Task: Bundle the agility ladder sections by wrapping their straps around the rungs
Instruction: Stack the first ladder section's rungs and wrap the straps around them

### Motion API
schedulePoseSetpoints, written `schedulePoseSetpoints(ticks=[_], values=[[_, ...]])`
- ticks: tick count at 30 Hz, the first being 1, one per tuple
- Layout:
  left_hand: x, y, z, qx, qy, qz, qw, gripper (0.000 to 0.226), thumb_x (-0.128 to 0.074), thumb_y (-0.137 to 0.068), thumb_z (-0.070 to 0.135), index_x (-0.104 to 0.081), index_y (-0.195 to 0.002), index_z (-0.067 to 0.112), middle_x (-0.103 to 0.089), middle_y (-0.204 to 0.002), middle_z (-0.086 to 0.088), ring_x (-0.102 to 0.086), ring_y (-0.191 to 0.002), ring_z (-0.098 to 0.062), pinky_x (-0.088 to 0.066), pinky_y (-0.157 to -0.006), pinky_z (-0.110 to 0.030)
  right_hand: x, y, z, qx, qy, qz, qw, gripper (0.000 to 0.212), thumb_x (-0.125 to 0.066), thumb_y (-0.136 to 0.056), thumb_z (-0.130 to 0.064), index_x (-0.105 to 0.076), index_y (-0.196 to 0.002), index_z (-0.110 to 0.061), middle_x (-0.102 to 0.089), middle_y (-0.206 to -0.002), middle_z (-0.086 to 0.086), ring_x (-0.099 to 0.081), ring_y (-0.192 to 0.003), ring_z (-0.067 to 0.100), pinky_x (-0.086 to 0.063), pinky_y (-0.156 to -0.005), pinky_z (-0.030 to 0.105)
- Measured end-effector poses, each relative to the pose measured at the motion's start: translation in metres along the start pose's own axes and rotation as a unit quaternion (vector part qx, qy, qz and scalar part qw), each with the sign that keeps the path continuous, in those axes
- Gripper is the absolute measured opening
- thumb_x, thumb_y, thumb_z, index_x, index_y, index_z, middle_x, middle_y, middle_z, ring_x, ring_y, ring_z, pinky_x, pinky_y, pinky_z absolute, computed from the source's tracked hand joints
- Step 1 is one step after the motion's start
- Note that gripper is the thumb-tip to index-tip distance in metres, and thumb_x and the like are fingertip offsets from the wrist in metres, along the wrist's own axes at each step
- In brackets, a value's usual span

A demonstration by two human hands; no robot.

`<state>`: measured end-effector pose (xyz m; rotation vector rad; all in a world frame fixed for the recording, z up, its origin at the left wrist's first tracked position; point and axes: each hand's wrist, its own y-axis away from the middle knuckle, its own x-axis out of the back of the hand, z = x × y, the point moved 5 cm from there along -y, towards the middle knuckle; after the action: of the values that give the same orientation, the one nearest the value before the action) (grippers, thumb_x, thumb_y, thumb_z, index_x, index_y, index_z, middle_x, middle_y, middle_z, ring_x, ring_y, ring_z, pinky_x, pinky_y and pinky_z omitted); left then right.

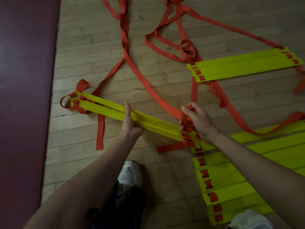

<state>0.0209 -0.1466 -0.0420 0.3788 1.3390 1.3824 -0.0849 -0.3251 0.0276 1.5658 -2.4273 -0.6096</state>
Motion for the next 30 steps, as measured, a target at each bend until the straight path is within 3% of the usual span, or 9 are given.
schedulePoseSetpoints(ticks=[3,8,10,13,15,19,22,25,30], values=[[-0.003,-0.003,0.000,-0.022,0.001,-0.009,1.000,0.020,-0.056,-0.095,0.022,-0.050,-0.077,0.016,-0.054,-0.058,0.002,-0.052,-0.059,-0.011,-0.047,-0.070,-0.031,0.001,0.002,0.009,-0.071,0.020,-0.042,0.996,0.012,-0.056,-0.095,-0.012,-0.052,-0.084,-0.014,-0.060,-0.063,0.008,-0.058,-0.042,0.015,-0.046,-0.044,0.022],[-0.015,0.003,0.000,-0.060,0.020,-0.061,0.996,0.029,-0.039,-0.092,-0.011,-0.047,-0.095,0.017,-0.055,-0.078,-0.006,-0.053,-0.066,-0.016,-0.047,-0.076,-0.038,0.036,-0.023,0.018,-0.064,0.134,0.139,0.979,0.021,-0.064,-0.089,-0.008,-0.051,-0.105,-0.012,-0.057,-0.093,0.005,-0.059,-0.083,0.018,-0.047,-0.068,0.031],[-0.021,0.006,-0.004,-0.071,-0.006,-0.079,0.994,0.030,-0.043,-0.091,-0.011,-0.049,-0.097,0.019,-0.056,-0.079,-0.006,-0.054,-0.067,-0.016,-0.048,-0.074,-0.036,0.040,-0.032,0.010,-0.034,0.248,0.131,0.959,0.034,-0.065,-0.088,-0.012,-0.050,-0.118,-0.009,-0.054,-0.101,0.003,-0.052,-0.095,0.018,-0.042,-0.076,0.027],[-0.030,0.010,-0.011,-0.073,-0.069,-0.100,0.990,0.026,-0.051,-0.092,-0.005,-0.052,-0.094,0.021,-0.054,-0.075,-0.002,-0.055,-0.064,-0.014,-0.048,-0.070,-0.033,0.022,-0.039,0.012,-0.050,0.241,0.022,0.969,0.005,-0.060,-0.093,-0.016,-0.059,-0.098,-0.014,-0.059,-0.099,0.008,-0.052,-0.094,0.019,-0.039,-0.067,0.021],[-0.035,0.013,-0.016,-0.064,-0.099,-0.108,0.987,0.016,-0.053,-0.094,0.004,-0.053,-0.092,0.020,-0.052,-0.073,0.000,-0.054,-0.060,-0.011,-0.047,-0.069,-0.030,0.012,-0.036,0.020,-0.073,0.298,-0.016,0.952,0.011,-0.057,-0.095,-0.024,-0.061,-0.097,-0.014,-0.061,-0.097,0.005,-0.053,-0.094,0.019,-0.041,-0.072,0.025],[-0.042,0.017,-0.012,-0.076,-0.100,-0.114,0.985,0.016,-0.056,-0.096,0.020,-0.053,-0.081,0.018,-0.046,-0.065,0.001,-0.047,-0.058,-0.011,-0.044,-0.067,-0.029,0.029,-0.024,0.034,-0.137,0.508,0.031,0.850,0.047,-0.046,-0.095,-0.049,-0.056,-0.110,-0.005,-0.063,-0.110,0.017,-0.059,-0.104,0.034,-0.045,-0.082,0.035],[-0.048,0.015,-0.002,-0.085,-0.056,-0.122,0.987,0.021,-0.053,-0.097,0.023,-0.051,-0.078,0.017,-0.044,-0.062,0.002,-0.047,-0.054,-0.009,-0.043,-0.063,-0.027,0.039,-0.002,0.057,-0.308,0.428,-0.036,0.849,0.071,-0.033,-0.086,-0.074,-0.053,-0.110,-0.010,-0.061,-0.090,0.015,-0.061,-0.073,0.029,-0.050,-0.062,0.033],[-0.052,0.011,0.006,-0.086,-0.007,-0.114,0.990,0.022,-0.053,-0.098,0.024,-0.050,-0.078,0.014,-0.046,-0.060,0.002,-0.048,-0.053,-0.009,-0.044,-0.063,-0.026,0.039,0.003,0.077,-0.353,0.289,-0.087,0.886,0.095,-0.043,-0.063,-0.091,-0.057,-0.123,-0.019,-0.063,-0.113,0.014,-0.065,-0.094,0.031,-0.057,-0.077,0.043],[-0.048,0.014,0.008,-0.080,-0.028,-0.102,0.991,0.026,-0.053,-0.098,0.026,-0.050,-0.075,0.014,-0.046,-0.056,0.002,-0.048,-0.050,-0.009,-0.043,-0.062,-0.026,0.027,-0.008,0.059,-0.285,0.044,-0.008,0.957,0.010,-0.056,-0.094,-0.015,-0.064,-0.089,-0.010,-0.070,-0.081,0.002,-0.065,-0.069,0.009,-0.052,-0.066,0.022]])
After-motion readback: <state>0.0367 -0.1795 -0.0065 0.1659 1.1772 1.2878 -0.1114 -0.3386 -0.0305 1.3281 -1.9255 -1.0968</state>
